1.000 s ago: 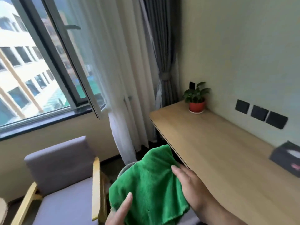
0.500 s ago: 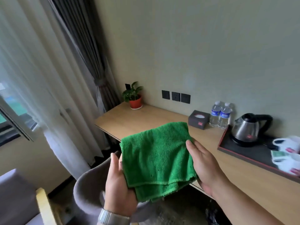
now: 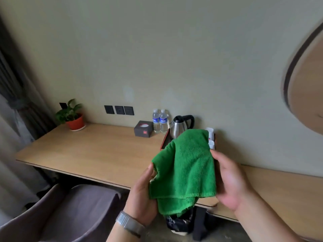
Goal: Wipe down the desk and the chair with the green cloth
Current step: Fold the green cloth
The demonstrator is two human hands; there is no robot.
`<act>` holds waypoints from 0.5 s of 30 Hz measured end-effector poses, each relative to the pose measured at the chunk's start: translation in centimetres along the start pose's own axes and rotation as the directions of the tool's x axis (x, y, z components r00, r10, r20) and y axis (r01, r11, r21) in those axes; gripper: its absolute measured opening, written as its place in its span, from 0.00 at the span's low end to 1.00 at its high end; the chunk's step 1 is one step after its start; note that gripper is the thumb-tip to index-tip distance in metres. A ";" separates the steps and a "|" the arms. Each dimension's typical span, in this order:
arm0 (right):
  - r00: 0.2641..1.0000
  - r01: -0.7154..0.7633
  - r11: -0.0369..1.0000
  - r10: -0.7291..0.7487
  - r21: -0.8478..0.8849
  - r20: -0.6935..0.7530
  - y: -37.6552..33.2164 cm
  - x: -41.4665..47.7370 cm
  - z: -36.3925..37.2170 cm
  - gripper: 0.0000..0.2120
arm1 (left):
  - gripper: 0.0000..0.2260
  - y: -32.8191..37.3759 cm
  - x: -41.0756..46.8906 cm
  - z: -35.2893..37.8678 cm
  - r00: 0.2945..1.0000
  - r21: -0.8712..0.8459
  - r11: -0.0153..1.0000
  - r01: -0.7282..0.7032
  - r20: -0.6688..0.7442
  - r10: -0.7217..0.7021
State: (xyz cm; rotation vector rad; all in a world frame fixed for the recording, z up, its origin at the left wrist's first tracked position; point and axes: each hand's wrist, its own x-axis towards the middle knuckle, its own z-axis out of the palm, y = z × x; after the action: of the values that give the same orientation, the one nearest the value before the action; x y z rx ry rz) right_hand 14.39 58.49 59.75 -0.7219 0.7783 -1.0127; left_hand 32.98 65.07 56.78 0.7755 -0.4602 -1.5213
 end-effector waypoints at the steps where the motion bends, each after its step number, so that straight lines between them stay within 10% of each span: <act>1: 1.000 0.007 1.000 -0.007 0.008 -0.027 -1.1 -0.7 -2.0 0.18 | 0.22 -1.3 0.7 1.7 1.000 0.023 1.000 0.004 -0.018 -0.004; 8: 0.930 0.117 0.981 -0.162 -0.152 -0.328 -7.9 -4.0 -17.2 0.14 | 0.15 -11.5 5.1 13.7 1.000 0.024 1.000 -0.015 -0.008 0.016; 15: 0.855 0.220 0.838 -0.413 -0.500 -0.315 -11.7 -3.7 -29.0 0.13 | 0.08 -20.1 9.5 19.8 0.999 0.278 0.960 -0.027 0.047 0.015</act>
State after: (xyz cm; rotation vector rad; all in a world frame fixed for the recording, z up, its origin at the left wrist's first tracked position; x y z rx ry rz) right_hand -16.23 53.03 54.70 -1.0833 1.3217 -1.3392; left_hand 5.12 54.90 54.55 0.9532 -0.7250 -1.4736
